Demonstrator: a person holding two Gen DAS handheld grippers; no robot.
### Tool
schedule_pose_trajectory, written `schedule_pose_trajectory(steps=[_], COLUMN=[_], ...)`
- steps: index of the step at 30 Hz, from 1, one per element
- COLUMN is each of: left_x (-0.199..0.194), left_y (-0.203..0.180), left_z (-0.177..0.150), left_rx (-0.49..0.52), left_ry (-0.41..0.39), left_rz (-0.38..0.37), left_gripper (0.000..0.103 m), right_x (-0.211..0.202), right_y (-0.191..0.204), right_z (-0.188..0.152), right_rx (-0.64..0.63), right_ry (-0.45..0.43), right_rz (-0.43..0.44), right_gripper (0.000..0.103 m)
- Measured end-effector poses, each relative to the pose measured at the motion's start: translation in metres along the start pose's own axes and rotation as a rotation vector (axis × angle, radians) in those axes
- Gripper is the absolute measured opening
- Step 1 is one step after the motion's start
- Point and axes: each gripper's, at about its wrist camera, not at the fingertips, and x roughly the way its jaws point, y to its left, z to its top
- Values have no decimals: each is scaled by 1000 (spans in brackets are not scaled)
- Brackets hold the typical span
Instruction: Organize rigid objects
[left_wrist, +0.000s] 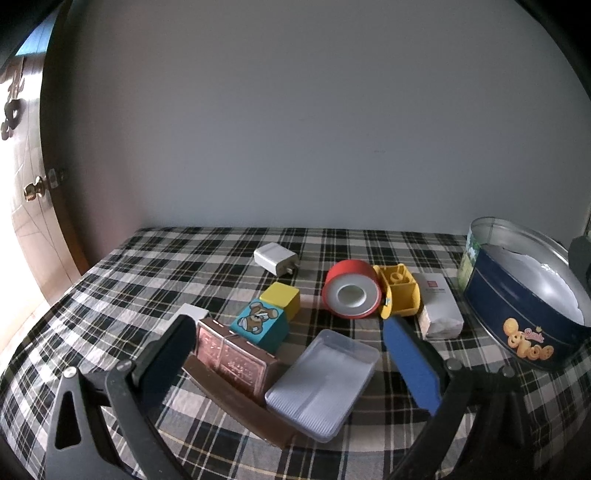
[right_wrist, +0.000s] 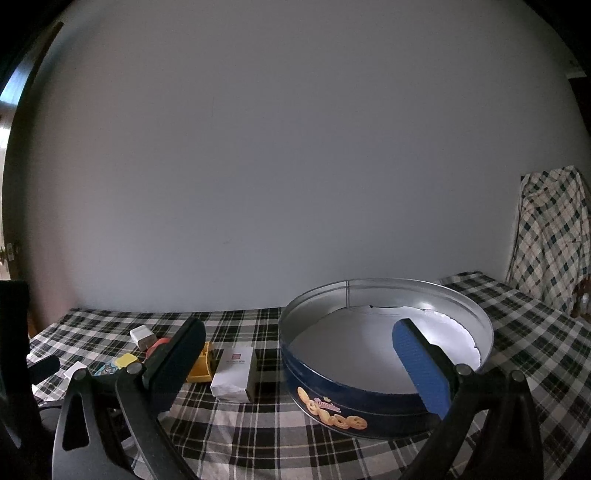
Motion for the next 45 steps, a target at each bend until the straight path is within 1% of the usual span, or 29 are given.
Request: schedule_pose_trajectory(steps=[16,23,26,29,32,33,35,38,40,43,45], left_x=[2,1,-1,-5,-13,-17,-24,-34,-39,-42,-41], left_y=[0,1,5,12,30,39,57,88,108,126,137], left_z=[-1,-2,-3,-6,-10,-11,-14,-18,-22,-27,-31], left_rx=[-8,-14,-18,-10,-19,-35,-62,-91,-100,-104,-109], left_ry=[10,18,25,41,80,86,91,89,86,87,102], left_rz=[-4,-12,-7,15,36,38,50,96,138,176,182], left_gripper=[103,103,103,103,103,103,103,103,103,103,103], right_x=[-1,0,0,-1,1,3,7,16,19,22,21], right_y=[0,0,2,5,9,10,12,21,28,44,58], right_z=[0,-1,-2,-3,-4,-4,-6,-11,-15,-23,-29], right_rx=[-2,-11,-24,-33,-45,-46,-50,-67,-82,-115,-142], right_ry=[2,9,14,17,28,37,72,143,197,278,333], right_rz=[-1,11,20,33,52,65,118,204,274,405,480], right_gripper=[103,103,103,103,103,103,102,102,102,102,102])
